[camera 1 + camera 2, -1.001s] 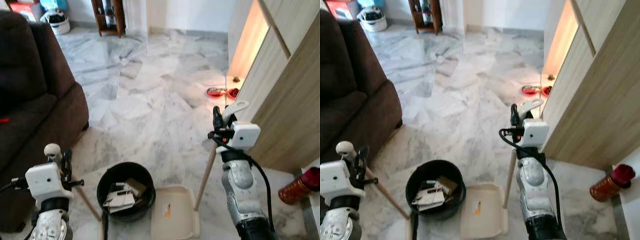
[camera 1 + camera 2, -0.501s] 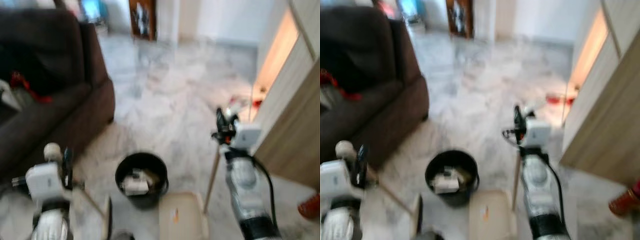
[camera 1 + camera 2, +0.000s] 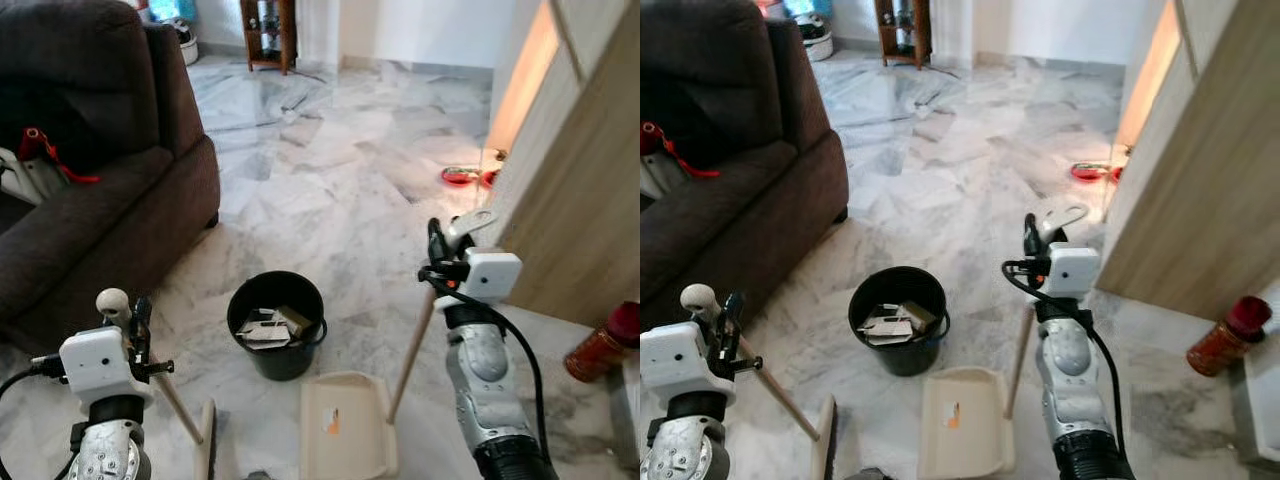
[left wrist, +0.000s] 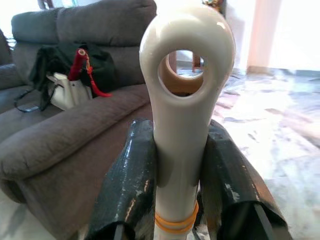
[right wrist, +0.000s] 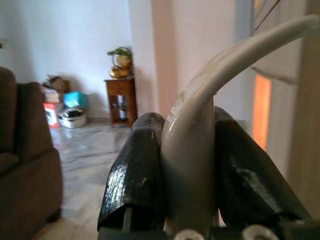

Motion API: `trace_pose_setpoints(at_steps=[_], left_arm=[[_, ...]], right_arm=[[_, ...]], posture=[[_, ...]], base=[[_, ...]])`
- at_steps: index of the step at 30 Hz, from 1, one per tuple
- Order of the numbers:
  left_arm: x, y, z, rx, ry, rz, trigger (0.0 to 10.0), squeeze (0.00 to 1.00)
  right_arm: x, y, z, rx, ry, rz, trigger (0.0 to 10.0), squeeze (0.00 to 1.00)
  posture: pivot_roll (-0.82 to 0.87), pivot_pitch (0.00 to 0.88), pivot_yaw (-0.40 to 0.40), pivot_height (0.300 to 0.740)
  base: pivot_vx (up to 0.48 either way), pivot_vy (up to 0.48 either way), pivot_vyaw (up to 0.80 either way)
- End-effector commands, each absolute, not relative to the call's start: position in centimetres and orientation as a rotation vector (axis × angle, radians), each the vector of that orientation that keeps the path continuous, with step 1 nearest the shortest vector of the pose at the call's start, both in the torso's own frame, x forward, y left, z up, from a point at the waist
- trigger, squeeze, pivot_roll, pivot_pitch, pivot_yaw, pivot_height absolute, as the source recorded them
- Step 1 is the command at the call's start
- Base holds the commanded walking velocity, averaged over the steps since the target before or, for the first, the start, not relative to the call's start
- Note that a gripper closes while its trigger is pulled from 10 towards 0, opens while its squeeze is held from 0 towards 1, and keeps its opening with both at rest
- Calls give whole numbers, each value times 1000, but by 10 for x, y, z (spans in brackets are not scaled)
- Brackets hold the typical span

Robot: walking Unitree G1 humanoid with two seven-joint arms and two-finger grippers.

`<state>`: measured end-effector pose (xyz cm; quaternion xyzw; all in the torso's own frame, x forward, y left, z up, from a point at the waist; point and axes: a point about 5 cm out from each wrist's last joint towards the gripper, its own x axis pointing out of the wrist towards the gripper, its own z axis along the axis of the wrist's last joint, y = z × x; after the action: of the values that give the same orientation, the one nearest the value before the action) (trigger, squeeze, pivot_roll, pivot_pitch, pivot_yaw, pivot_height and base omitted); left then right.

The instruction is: Sweep floor

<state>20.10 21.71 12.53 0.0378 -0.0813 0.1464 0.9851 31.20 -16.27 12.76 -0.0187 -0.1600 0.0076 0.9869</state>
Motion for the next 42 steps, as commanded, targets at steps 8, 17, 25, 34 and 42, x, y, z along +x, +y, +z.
trace_pose_setpoints(at_steps=[8, 17, 25, 34, 42], left_arm=[[201, 219, 134, 93, -210, 307, 10000, 0], [203, 219, 131, 97, -202, 308, 10000, 0], [210, 219, 132, 87, -211, 306, 10000, 0], [219, 217, 131, 95, -210, 274, 10000, 0], [223, 221, 134, 116, -207, 267, 10000, 0]], right_arm=[[315, -159, 136, -33, -359, 26, 10000, 0], [314, -161, 135, -36, -349, 22, 10000, 0], [314, -168, 135, -30, -338, 13, 10000, 0], [312, -171, 128, -21, -304, -2, 10000, 0], [316, -175, 131, -15, -299, -18, 10000, 0]], posture=[[43, 76, 13, 740], [33, 49, 9, 740], [25, 26, 8, 740], [7, 0, 21, 740], [17, 21, 18, 740]], base=[[-287, 0, 0], [-32, 0, 0], [0, 0, -552], [0, 0, -800], [0, 0, -800]])
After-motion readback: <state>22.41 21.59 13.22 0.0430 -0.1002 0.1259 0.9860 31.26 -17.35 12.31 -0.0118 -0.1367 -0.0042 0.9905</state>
